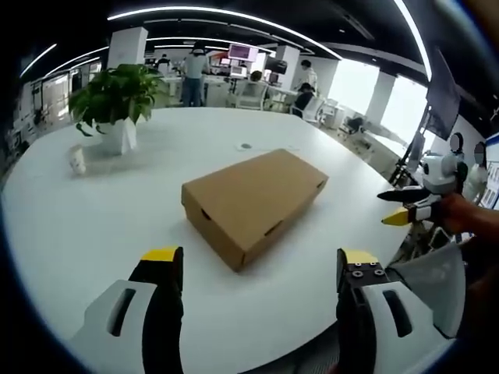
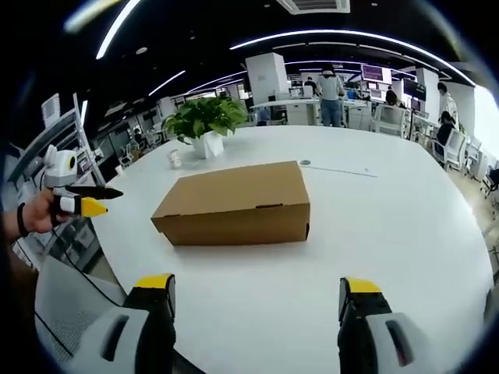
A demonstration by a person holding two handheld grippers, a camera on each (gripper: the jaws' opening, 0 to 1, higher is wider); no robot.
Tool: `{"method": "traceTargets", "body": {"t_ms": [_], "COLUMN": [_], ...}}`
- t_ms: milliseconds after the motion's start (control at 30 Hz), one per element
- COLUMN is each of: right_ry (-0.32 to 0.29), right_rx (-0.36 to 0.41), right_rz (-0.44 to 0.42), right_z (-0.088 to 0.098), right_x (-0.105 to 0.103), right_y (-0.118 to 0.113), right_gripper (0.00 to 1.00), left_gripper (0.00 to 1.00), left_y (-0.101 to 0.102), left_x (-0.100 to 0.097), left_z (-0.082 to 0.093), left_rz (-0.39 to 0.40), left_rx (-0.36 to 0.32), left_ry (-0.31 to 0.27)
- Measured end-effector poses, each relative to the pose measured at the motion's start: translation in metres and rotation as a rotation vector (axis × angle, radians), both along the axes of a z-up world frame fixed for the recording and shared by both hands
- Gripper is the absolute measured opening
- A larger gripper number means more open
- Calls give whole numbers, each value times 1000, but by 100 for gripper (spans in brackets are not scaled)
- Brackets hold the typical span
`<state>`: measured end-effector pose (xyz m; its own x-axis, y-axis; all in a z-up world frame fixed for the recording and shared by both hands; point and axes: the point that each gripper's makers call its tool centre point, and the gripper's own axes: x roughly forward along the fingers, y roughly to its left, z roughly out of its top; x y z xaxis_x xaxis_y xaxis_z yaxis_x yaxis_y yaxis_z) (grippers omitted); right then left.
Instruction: Operate the shoe box by opening the lid, removing the specified soft item, and placing it in the target area until the item is outside and the box remains undamaged.
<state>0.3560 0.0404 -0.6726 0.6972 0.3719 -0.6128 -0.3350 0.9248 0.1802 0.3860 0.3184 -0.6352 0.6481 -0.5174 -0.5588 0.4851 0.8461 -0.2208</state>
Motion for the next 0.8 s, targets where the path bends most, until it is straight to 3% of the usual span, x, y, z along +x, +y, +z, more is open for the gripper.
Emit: {"method": "traceTargets", "body": {"t_ms": [800], "right_ry": [76], "right_rx": [-26], "right_rz": [55], "right_z": [-43], "right_x": [48], "right_y": [-7], "right_gripper": [85], "left_gripper": [79], "left_y": [-5], "left_x": [36], "left_z": [-42], "left_rz": [25], "left_rx": [8], "left_ry": [63]}}
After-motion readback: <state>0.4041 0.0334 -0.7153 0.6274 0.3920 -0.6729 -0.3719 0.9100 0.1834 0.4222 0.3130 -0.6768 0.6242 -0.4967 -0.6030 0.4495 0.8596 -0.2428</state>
